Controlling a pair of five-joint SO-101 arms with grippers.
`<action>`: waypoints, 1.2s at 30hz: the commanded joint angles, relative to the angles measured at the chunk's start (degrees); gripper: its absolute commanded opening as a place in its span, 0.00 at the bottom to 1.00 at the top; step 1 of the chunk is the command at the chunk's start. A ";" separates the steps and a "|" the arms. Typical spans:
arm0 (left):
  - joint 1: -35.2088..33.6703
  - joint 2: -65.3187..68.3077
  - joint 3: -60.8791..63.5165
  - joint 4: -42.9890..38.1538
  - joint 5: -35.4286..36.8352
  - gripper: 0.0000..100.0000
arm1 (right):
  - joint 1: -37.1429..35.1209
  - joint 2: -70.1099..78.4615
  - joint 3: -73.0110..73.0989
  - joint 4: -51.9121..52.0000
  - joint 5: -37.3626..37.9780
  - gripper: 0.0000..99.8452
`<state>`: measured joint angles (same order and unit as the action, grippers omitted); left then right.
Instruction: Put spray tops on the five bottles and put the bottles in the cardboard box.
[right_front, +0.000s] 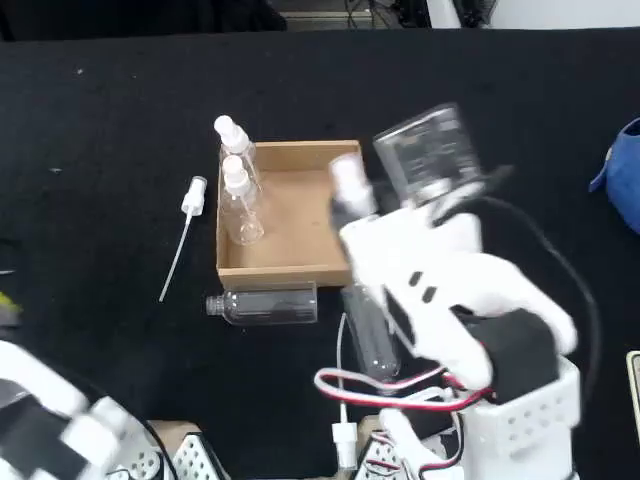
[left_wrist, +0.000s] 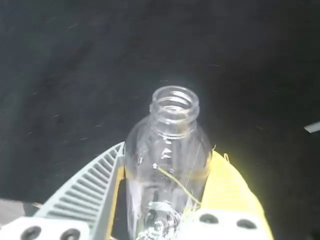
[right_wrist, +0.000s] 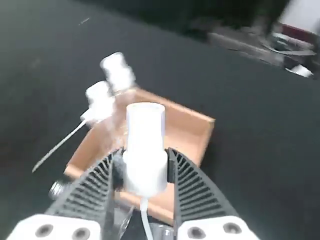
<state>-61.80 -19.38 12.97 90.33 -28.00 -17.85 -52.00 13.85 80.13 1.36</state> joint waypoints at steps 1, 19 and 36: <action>13.67 -20.66 11.03 -3.08 5.27 0.03 | 8.44 -1.19 -3.38 -2.37 -3.52 0.01; 72.75 -34.81 8.92 -12.13 20.22 0.03 | 20.40 -1.19 -10.77 -14.15 -10.37 0.01; 83.74 -68.75 38.11 -31.65 20.66 0.03 | 8.97 -1.19 -15.25 -18.46 -23.47 0.01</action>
<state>21.36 -84.09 48.13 62.64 -7.87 -2.46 -52.53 1.27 64.92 -21.67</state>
